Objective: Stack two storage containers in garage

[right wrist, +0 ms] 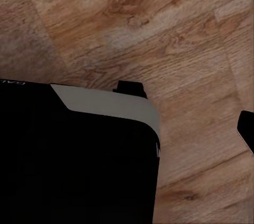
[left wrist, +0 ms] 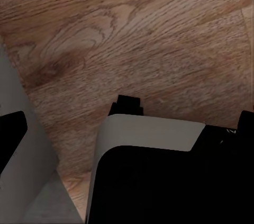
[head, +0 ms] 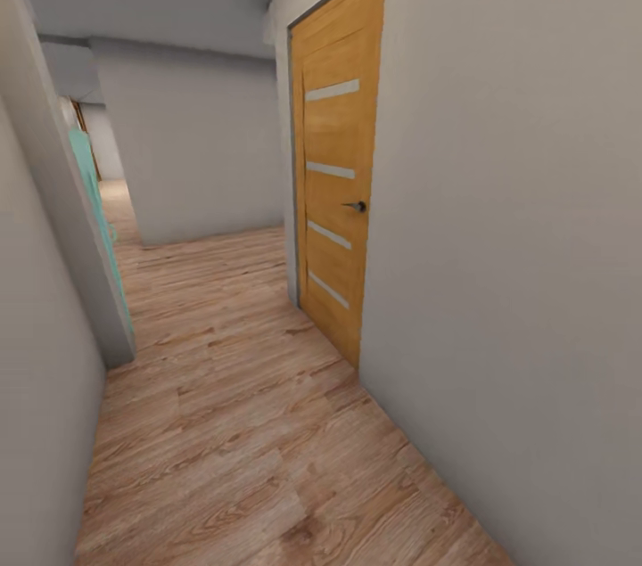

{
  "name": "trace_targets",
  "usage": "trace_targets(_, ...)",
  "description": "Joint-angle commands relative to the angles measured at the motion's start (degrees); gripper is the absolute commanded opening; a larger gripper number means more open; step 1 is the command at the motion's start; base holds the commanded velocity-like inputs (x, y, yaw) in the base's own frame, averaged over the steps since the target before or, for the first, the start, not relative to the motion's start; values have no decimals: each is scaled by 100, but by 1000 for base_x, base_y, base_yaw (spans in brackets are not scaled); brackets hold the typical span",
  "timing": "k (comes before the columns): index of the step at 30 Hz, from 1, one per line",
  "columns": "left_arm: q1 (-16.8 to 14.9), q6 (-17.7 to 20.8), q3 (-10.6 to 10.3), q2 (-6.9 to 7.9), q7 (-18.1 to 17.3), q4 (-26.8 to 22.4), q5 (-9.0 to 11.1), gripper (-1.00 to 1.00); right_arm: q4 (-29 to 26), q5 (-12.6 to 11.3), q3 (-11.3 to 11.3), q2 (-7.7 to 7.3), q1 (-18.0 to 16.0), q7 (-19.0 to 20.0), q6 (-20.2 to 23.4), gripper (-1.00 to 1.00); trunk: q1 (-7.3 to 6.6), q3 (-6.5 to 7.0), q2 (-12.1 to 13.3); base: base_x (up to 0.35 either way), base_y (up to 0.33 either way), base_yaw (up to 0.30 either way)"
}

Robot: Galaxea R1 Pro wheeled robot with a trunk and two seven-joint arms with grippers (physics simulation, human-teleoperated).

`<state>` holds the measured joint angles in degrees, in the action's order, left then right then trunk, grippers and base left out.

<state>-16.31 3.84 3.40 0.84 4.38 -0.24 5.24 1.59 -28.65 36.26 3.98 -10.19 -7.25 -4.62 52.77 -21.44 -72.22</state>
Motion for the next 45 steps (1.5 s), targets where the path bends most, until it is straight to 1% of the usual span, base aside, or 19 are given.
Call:
trace_targets(1,-3,20,29,-2,8,-3,48,100,17,-53,48,6,-7,-4,-30,100,3,-6,-3,300,0,5)
trace_targets(17,-3,20,29,-4,10,-3,47,100,17,-53,48,6,-4,-3,-15,100,3,-6,-3,320,0,4)
trace_targets(41,-3,20,29,-4,10,-3,47,100,17,-45,56,7,-4,-4,-16,100,3,-6,-3,322,0,257)
trace_targets(45,-3,20,29,-4,10,-3,47,100,17,-46,50,7,-5,-4,-25,100,3,-6,-3,322,0,114)
